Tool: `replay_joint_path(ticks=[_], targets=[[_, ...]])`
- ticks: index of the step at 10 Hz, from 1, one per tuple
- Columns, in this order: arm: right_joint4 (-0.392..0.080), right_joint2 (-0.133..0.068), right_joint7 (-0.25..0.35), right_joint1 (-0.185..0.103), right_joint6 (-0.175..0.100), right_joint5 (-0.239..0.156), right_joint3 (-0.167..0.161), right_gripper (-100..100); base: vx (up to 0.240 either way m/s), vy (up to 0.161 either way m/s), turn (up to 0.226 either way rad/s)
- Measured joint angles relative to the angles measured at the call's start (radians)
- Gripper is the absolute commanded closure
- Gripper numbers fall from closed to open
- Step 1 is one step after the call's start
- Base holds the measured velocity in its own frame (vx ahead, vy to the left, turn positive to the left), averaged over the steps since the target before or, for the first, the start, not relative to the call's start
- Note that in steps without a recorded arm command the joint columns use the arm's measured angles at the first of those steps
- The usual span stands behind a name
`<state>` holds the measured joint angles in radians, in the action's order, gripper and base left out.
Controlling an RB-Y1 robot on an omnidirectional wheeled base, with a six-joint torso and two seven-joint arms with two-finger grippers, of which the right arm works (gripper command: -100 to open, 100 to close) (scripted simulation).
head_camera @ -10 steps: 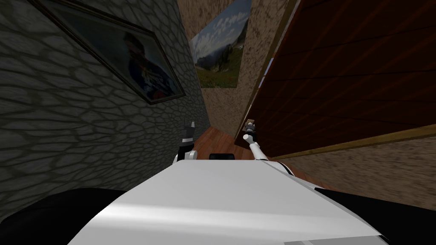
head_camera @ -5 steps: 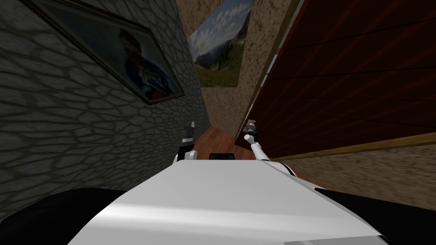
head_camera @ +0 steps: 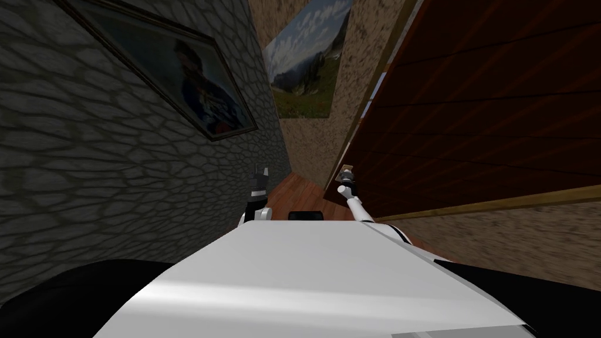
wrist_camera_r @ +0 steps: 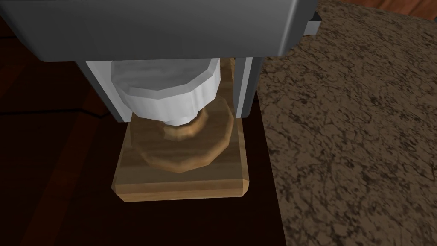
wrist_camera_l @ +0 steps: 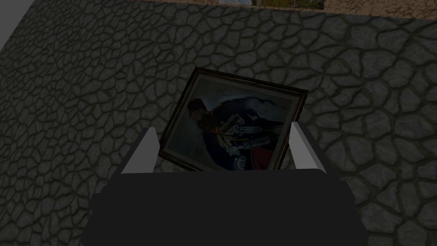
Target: Pull the door open
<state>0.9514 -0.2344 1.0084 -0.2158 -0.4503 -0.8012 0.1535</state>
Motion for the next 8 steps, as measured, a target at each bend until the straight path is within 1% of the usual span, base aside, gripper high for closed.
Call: replay_joint_path(ticks=[2, 5, 7, 8], targets=[[0.004, -0.014, 0.029, 0.013, 0.008, 0.001, -0.028, 100, -0.275, -0.069, 0.209], [0.025, -0.048, 0.080, 0.037, 0.021, 0.001, -0.070, 100, -0.263, -0.047, 0.174], [0.035, -0.067, 0.109, 0.047, 0.028, 0.002, -0.095, 100, -0.220, -0.065, 0.152], [0.034, -0.077, 0.125, 0.049, 0.027, 0.003, -0.109, 100, -0.088, -0.017, 0.037]])
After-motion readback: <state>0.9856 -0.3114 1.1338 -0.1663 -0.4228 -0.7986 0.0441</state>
